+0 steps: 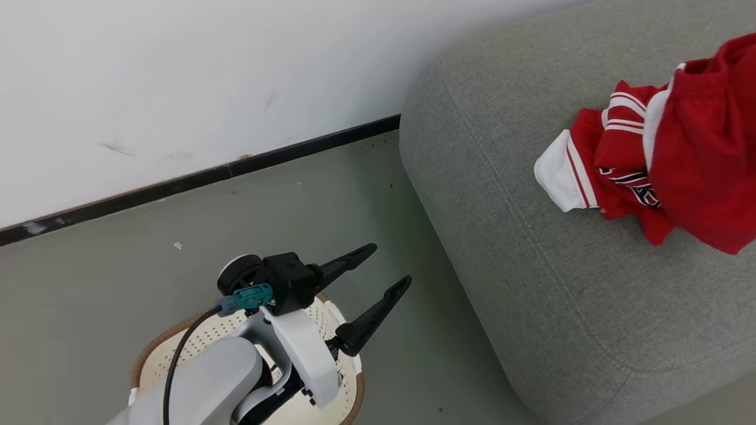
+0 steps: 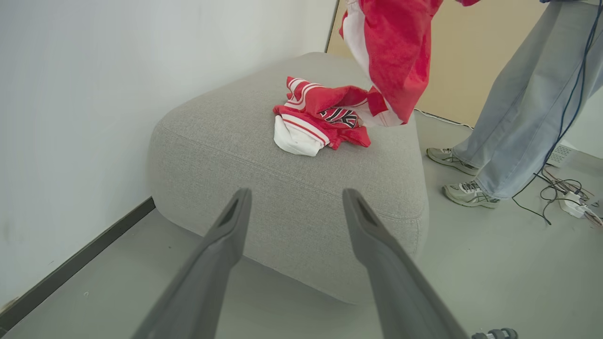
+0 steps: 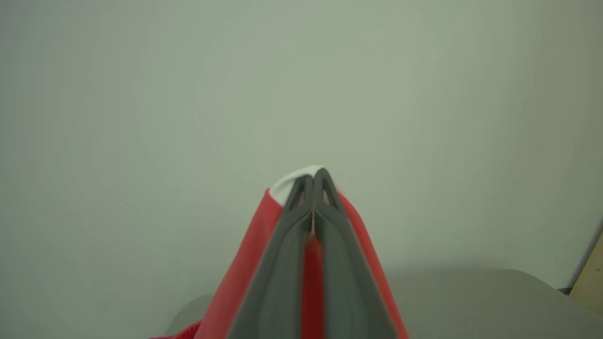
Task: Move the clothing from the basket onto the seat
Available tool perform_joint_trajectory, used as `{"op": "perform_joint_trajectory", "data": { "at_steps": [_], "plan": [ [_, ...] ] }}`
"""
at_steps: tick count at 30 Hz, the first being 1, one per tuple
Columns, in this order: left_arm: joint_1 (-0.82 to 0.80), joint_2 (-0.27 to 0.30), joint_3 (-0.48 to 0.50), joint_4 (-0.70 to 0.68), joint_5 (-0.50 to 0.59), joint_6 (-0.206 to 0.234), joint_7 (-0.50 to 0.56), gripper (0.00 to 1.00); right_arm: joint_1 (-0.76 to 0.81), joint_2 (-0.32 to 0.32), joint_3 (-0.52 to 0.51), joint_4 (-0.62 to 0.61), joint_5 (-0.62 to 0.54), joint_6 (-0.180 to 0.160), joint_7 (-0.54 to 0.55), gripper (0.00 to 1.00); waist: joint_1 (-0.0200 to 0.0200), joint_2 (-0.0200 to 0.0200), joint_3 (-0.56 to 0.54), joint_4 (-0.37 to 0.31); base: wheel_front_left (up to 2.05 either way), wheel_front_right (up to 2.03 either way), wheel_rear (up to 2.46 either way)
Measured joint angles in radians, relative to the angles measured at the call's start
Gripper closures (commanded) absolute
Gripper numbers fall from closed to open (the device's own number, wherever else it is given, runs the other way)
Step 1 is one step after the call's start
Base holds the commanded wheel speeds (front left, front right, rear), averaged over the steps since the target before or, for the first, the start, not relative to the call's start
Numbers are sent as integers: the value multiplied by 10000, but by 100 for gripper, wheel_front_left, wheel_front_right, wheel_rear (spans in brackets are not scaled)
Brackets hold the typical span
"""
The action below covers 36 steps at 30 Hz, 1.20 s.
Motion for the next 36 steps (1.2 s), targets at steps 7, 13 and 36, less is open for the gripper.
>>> {"op": "perform_joint_trajectory", "data": {
  "at_steps": [7,13,36],
  "plan": [
    [-56,230,17,-357,21,54,272,0,-430,451,-487,1496,-27,0,4,100,0,0,634,131,0,0,0],
    [-117,336,50,-619,92,104,426,0,-863,660,-506,2339,-685,0,132,100,0,0,1139,250,0,0,0],
    [-901,784,401,-1252,295,140,512,0,-1427,1956,876,3586,-1956,0,721,100,0,0,2627,756,0,0,0]
  ]
}}
